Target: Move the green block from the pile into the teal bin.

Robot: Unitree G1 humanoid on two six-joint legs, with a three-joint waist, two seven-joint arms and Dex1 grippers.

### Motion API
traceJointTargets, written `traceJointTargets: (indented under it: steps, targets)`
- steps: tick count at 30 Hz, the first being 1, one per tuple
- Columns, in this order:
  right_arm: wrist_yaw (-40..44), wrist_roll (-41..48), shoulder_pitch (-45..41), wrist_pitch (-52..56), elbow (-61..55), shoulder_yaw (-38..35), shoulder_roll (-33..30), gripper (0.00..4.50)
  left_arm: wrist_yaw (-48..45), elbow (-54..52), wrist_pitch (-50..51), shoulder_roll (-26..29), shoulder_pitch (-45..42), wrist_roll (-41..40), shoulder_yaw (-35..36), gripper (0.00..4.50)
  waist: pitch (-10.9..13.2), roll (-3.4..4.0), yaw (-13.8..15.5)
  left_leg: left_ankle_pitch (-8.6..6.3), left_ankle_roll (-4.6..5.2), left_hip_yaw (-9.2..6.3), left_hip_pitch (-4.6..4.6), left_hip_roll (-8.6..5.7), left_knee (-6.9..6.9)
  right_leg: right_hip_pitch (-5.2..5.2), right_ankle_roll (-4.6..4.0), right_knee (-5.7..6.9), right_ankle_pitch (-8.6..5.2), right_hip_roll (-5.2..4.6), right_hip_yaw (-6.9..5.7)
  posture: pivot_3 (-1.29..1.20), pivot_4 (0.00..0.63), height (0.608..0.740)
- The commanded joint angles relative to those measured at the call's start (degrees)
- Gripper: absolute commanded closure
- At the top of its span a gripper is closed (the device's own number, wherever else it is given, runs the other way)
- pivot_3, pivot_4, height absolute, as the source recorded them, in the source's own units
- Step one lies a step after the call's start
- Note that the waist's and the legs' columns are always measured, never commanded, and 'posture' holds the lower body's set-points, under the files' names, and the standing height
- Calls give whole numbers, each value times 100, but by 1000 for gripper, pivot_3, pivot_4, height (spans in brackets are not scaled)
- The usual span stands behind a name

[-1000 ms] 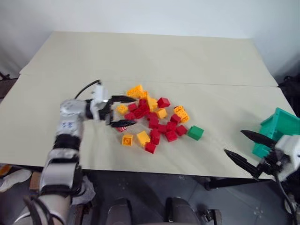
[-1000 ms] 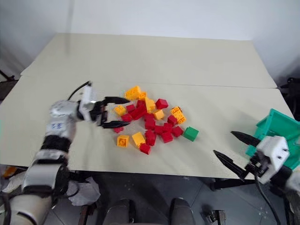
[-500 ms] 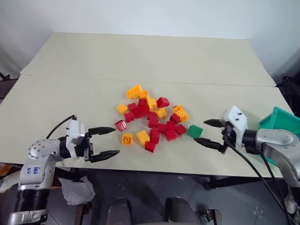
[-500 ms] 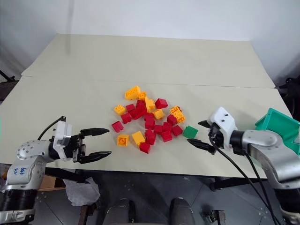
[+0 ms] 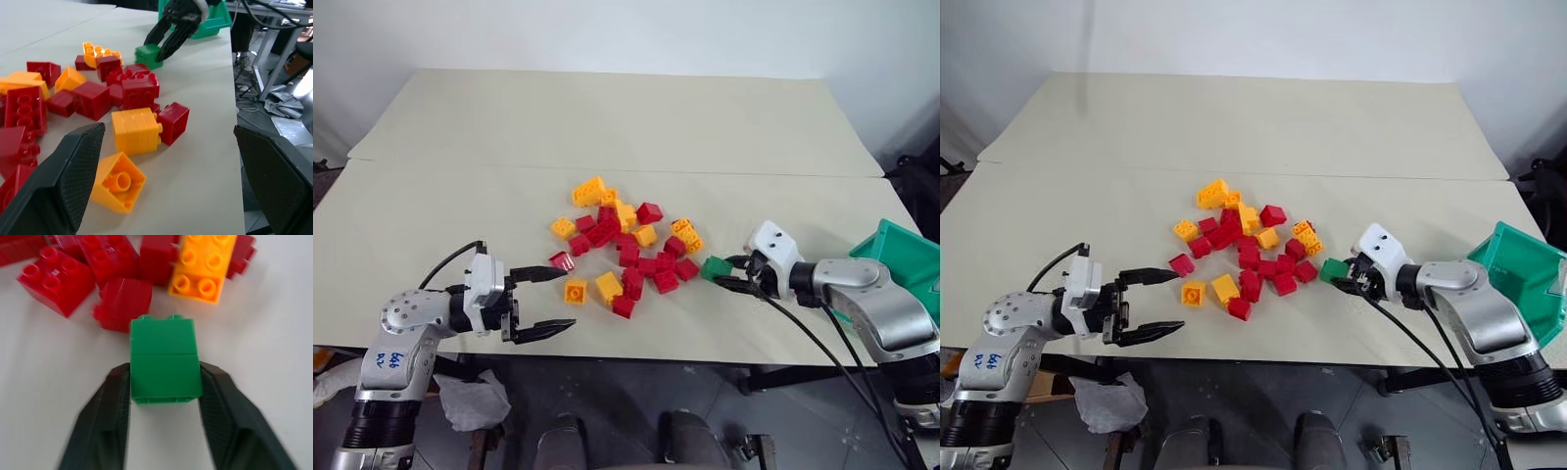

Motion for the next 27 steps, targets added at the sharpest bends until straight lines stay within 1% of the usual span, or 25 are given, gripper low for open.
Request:
traceJointTargets:
  steps: [1, 4, 5, 10, 13, 16, 18, 20, 23, 27]
  targets:
    - [169, 305, 544, -439, -354, -795, -37, 3037, 27, -156, 49, -125, -223, -236, -129, 0, 0, 0, 54, -1, 1, -2, -3, -1, -1, 0, 0, -2, 0, 0, -1, 0, 150, 740]
    - [519, 597, 1302, -1062, -698, -1509, -25, 3037, 100, -129, 99, -288, -424, -277, -254, 0, 0, 0, 150, -6, 4, -2, -13, -2, 0, 0, 1, -21, 1, 0, -3, 0, 150, 740]
    - [417, 720, 1586, -1123, -845, -1875, 73, 3037, 154, -109, 100, -396, -520, -287, -308, 0, 0, 0, 151, -10, 4, -2, -16, -2, 5, 0, 3, -24, 1, 1, -3, 0, 150, 740]
    - [-214, 1202, 2661, -1422, -1570, -3689, 690, 3037, 340, -103, 169, -887, -875, -369, -553, 0, -1, 0, 173, -14, 9, -7, -26, -3, 25, 3, 4, -27, 2, 1, -5, 0, 150, 740]
    - [-881, 1282, 3132, -1435, -1879, -4749, 1054, 3037, 407, -111, 67, -1186, -996, -247, -838, 0, -2, 2, 157, -14, 10, -10, -27, -3, 28, 3, 4, -27, 2, 1, -5, 0, 150, 740]
    - [-1399, 1160, 3479, -1321, -1930, -5465, 1188, 3037, 561, -140, 38, -1483, -1092, -142, -1130, 0, -3, 3, 136, -14, 10, -9, -26, -3, 31, 5, 4, -28, 2, 1, -4, 0, 150, 740]
    - [-1642, 1096, 3623, -1166, -1856, -5736, 1139, 3037, 645, -196, 71, -1634, -1119, -126, -1287, 0, -5, 7, 134, -14, 10, -9, -25, -3, 31, 5, 4, -28, 2, 2, -3, 0, 150, 740]
    - [-1839, 1089, 3676, -940, -1716, -5833, 1035, 3037, 646, -205, 46, -1710, -1133, -70, -1421, 0, -7, 12, 119, -14, 10, -9, -21, -3, 31, 9, 4, -28, 2, 2, -1, 0, 150, 740]
    - [-1997, 982, 3729, -678, -1484, -5841, 854, 3037, 561, -172, -67, -1742, -1151, 36, -1608, 0, -10, 16, 117, -14, 10, -6, -12, -4, 30, 16, 4, -29, 2, 2, 3, 0, 150, 740]
    - [-1987, 939, 3551, -497, -1081, -5624, 561, 3037, 529, -60, -221, -1749, -1164, 165, -1734, 0, -14, 24, 123, -14, 10, -7, -13, -6, 30, 17, 4, -31, 2, 2, 6, 0, 150, 740]
